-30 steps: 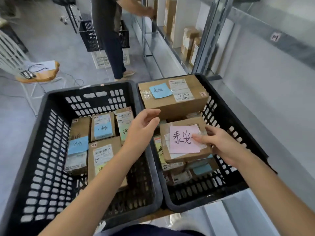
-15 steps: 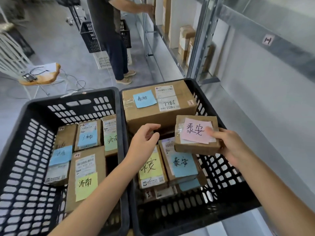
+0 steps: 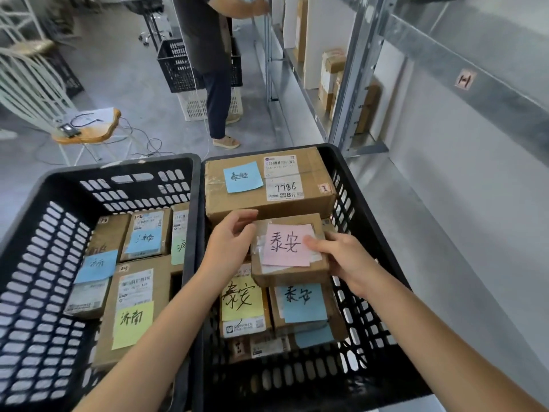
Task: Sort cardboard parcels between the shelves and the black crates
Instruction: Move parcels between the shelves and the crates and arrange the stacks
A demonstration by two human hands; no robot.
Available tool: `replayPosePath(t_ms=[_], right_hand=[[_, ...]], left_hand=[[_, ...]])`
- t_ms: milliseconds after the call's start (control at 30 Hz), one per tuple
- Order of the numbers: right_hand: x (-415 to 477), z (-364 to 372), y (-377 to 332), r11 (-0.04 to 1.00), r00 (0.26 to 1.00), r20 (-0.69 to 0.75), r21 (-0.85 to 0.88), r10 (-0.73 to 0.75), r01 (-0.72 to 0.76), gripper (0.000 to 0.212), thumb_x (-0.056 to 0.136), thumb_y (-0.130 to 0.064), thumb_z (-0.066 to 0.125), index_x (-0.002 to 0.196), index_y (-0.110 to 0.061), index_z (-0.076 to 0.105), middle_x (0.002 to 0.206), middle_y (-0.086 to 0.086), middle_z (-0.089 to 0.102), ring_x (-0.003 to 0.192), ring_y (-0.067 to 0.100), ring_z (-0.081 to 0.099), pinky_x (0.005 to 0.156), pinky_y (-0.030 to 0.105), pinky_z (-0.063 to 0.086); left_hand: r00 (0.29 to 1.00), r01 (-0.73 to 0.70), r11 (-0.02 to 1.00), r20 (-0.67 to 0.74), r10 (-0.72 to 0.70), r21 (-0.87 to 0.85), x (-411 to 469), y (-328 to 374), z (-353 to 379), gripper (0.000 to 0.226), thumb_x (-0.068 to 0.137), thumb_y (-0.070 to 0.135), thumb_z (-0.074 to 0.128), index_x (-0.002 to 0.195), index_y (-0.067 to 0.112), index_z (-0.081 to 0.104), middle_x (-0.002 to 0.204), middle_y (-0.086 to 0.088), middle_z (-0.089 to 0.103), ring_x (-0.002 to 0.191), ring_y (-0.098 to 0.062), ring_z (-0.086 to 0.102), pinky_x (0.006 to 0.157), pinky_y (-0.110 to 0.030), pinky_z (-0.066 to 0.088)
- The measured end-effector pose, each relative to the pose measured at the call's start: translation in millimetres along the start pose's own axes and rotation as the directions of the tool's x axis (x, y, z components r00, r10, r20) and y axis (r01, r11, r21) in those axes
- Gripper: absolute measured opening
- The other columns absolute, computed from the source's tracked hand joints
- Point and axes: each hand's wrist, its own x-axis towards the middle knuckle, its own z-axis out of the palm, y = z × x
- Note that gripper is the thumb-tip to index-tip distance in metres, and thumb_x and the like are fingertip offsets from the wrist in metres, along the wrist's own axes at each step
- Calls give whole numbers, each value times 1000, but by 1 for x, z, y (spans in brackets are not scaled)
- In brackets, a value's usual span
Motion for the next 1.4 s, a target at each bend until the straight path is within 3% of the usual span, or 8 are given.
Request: replayPosePath(t_ms=[167, 367, 567, 733, 967, 1100, 1200, 1400], right_hand=[[21, 31, 2, 1000, 998, 66, -12, -2, 3, 28, 86, -29, 74, 112, -18, 70, 97, 0, 78, 94, 21, 73, 85, 39, 58], [27, 64, 18, 991, 992, 123, -123, -32, 47, 42, 87, -40, 72, 124, -23, 65, 100, -8, 77, 92, 10, 73, 78, 27, 55], [22, 67, 30, 875, 964, 74, -406, -256, 263, 32, 95, -47, 59, 122, -32, 66, 107, -22, 67, 106, 3, 63, 80, 17, 49], [23, 60, 23, 807, 959, 3, -539, -285, 241, 59, 99, -52, 48, 148, -19, 45, 147, -3, 49, 135, 16, 45, 110, 34, 39], [-6, 48, -2, 554, 836, -24, -759, -548, 341, 46, 103, -38, 45, 146, -22, 45, 147, -9, 46, 132, 5, 43, 105, 22, 32], [-32, 56, -19, 335, 764, 64, -873, -642, 354, 46, 103, -36, 46, 147, -23, 41, 149, -9, 43, 134, 7, 41, 105, 19, 31], [-48, 66, -32, 305, 745, 42, -896, -666, 323, 46, 102, -37, 47, 146, -26, 40, 145, -10, 44, 128, 5, 44, 98, 19, 35], [-90, 78, -46, 315, 662, -101, -925, -742, 212, 47, 101, -37, 49, 146, -24, 40, 148, -7, 43, 132, 11, 42, 102, 24, 35]], left_hand=[[991, -52, 996, -117, 61, 79, -8, 3, -13, 25, 101, 14, 52, 117, 24, 68, 110, 14, 67, 98, 4, 60, 65, -5, 47], [974, -87, 985, -193, 115, 146, -21, -4, -36, 28, 99, 10, 51, 110, 29, 68, 106, 22, 65, 97, 22, 53, 69, 1, 42], [976, -48, 982, -202, 85, 183, -25, -12, -47, 30, 99, 10, 51, 107, 35, 66, 107, 24, 64, 100, 19, 54, 79, -9, 42], [972, -140, 956, -147, 182, 258, -22, -3, -41, 33, 97, 4, 51, 122, 23, 65, 119, 17, 62, 114, 5, 53, 96, -11, 41], [937, -327, 859, 16, 350, 394, -19, 18, -37, 39, 100, 11, 52, 139, 16, 53, 141, 5, 53, 129, 0, 41, 93, 9, 20], [886, -452, 766, 132, 444, 457, -20, 33, -40, 42, 100, 17, 52, 142, 17, 48, 146, 3, 49, 138, -7, 35, 110, -9, 15], [845, -528, 707, 208, 493, 470, -25, 43, -47, 46, 101, 22, 51, 146, 17, 43, 151, 4, 43, 142, -11, 29, 117, -24, 14], [698, -711, 554, 340, 631, 432, -38, 61, -63, 49, 101, 24, 53, 148, 14, 41, 155, 0, 38, 143, -15, 30, 114, -18, 11]])
